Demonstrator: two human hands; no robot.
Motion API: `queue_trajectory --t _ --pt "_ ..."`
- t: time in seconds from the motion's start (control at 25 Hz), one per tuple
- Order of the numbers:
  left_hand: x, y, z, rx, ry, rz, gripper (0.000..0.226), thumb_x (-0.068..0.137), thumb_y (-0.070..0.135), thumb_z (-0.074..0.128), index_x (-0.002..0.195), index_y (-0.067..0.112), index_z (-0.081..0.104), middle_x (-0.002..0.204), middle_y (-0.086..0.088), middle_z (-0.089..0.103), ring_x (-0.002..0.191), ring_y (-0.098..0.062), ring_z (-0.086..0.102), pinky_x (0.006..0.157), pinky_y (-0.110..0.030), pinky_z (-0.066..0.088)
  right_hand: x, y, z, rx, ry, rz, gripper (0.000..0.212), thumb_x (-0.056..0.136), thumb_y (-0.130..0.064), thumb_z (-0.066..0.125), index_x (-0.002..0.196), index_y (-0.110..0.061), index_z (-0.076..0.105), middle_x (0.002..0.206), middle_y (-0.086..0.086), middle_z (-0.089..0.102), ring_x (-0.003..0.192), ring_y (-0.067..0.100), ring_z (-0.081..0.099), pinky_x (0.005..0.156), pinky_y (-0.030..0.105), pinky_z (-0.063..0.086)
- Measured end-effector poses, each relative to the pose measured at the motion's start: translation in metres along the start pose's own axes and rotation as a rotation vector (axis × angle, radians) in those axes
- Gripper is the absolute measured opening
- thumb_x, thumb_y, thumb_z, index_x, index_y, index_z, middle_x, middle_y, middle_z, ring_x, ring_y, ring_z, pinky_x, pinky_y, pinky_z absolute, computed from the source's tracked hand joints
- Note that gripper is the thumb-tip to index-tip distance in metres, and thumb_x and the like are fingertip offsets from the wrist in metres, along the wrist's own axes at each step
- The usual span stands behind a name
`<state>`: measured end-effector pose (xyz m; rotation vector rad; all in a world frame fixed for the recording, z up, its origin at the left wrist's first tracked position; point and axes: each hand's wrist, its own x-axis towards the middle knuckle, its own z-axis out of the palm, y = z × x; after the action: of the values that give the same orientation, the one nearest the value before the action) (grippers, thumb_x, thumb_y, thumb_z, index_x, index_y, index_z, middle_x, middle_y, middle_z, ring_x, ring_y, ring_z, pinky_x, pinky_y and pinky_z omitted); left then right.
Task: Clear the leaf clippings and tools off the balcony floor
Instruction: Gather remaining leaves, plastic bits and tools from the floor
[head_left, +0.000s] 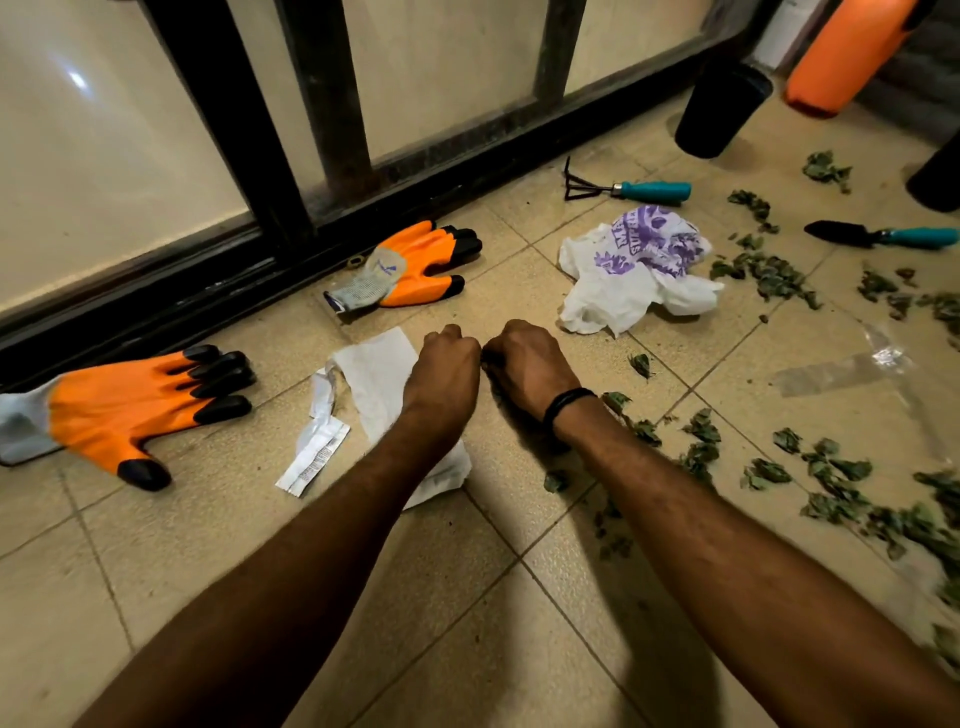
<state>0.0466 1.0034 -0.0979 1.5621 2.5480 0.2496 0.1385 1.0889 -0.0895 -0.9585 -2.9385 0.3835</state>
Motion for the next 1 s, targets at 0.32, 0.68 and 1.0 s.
queue_trajectory --t 0.32,0.68,1.0 --pt "-0.009 0.006 -0.015 -0.381 0.024 -0.127 0.016 0.088 0.011 0.066 0.099 0.008 0.078 0.1 -0.013 0.075 0.097 -0.031 0.067 0.076 -0.03 0.049 -0.03 0.042 -0.047 0.753 -0.05 0.483 0.007 0.08 -0.012 0.076 0.085 -0.008 0.077 0.087 0.003 0.075 0.088 0.017 0.07 0.09 0.039 0.056" --pt "-0.022 0.015 -0.021 -0.281 -0.079 -0.127 0.018 0.086 0.006 0.064 0.102 0.005 0.072 0.104 -0.016 0.07 0.1 -0.034 0.065 0.078 -0.036 0.052 -0.074 0.028 -0.029 0.173 -0.229 0.248 0.032 0.095 -0.032 0.057 0.119 -0.013 0.065 0.121 0.014 0.063 0.113 0.033 0.057 0.09 0.035 0.047" --pt "-0.036 0.031 -0.003 -0.049 -0.174 0.005 0.032 0.089 0.018 0.065 0.12 0.012 0.057 0.122 -0.015 0.049 0.11 -0.036 0.049 0.083 -0.04 0.047 -0.075 0.007 -0.003 0.014 -0.079 0.128 0.015 0.091 -0.021 0.062 0.102 -0.014 0.069 0.108 0.014 0.056 0.101 0.035 0.057 0.082 0.033 0.047"
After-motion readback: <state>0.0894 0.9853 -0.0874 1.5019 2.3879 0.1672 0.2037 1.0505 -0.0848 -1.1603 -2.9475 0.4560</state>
